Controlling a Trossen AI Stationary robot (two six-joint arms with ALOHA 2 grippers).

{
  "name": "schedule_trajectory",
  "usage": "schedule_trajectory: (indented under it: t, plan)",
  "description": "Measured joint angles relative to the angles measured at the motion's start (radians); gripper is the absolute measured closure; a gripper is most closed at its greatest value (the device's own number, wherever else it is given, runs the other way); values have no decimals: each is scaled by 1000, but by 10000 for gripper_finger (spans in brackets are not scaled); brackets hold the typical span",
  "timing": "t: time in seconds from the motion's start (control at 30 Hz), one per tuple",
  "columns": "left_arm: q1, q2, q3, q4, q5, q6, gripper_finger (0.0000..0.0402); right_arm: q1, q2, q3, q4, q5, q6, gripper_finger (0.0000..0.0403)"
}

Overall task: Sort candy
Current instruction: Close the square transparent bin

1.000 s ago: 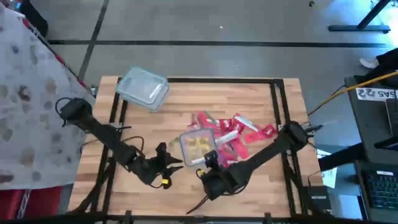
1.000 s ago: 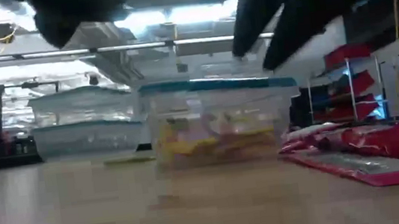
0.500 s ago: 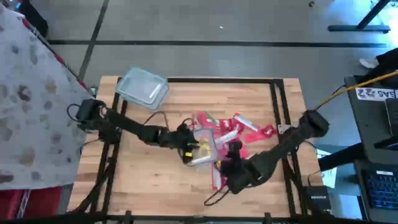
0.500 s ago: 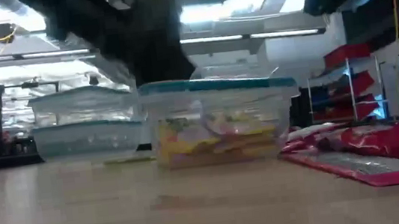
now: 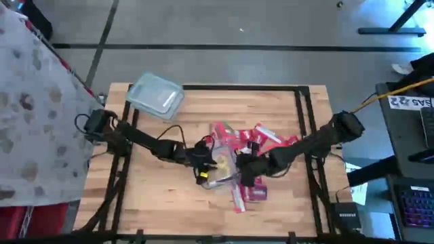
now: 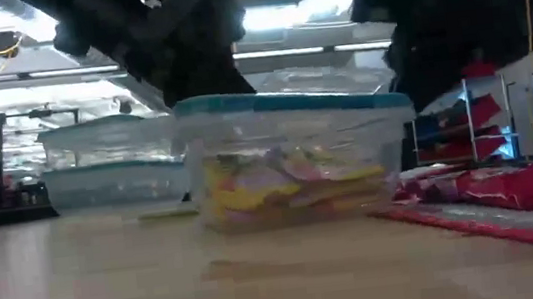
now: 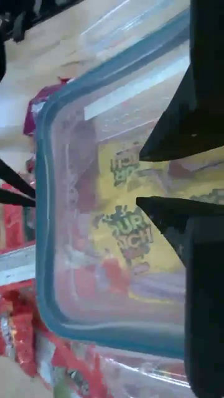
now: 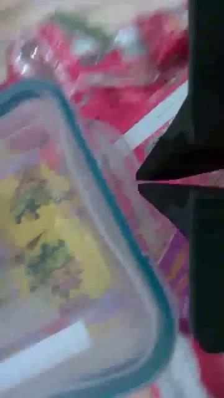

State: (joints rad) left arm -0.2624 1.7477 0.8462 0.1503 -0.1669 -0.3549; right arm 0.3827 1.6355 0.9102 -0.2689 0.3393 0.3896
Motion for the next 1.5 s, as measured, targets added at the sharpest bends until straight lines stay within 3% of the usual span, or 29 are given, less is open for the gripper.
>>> schedule_trajectory:
  t: [0.2, 0.37, 0.43, 0.57, 0.63, 0.7, 0.87, 1.03, 1.17, 1.37, 1.5]
  plan:
    - [-24, 1, -32, 24, -82, 8, 314, 2, 74, 0, 129, -7, -21, 401]
    - [-24, 13, -42, 47, -93, -7, 314, -3, 120, -4, 207, 31, -25, 402]
    - [-31, 15, -42, 50, -102, -14, 314, -3, 121, 13, 166, 64, -22, 402]
    - [-45, 15, -42, 52, -137, -36, 314, 16, 63, 102, -56, 266, 54, 402]
    - [-54, 15, -42, 53, -157, -40, 314, 44, 34, 166, -155, 318, 76, 402]
    - [-55, 15, -42, 53, -168, -47, 314, 85, 26, 212, -194, 259, 57, 403]
    - [-55, 15, -42, 53, -173, -75, 314, 149, 50, 248, -32, -111, -27, 403]
    - [-87, 10, -42, 49, -190, -117, 314, 167, 178, 224, -23, -165, -2, 403]
    - [-135, -7, -45, 25, -205, -180, 314, 129, 235, 226, -26, -43, 18, 403]
    - [-198, -43, -51, -30, -236, -272, 314, 43, 204, 223, -51, 118, 1, 403]
    - [-222, -49, -50, -37, -247, -293, 314, -43, 175, 234, -117, 347, 38, 403]
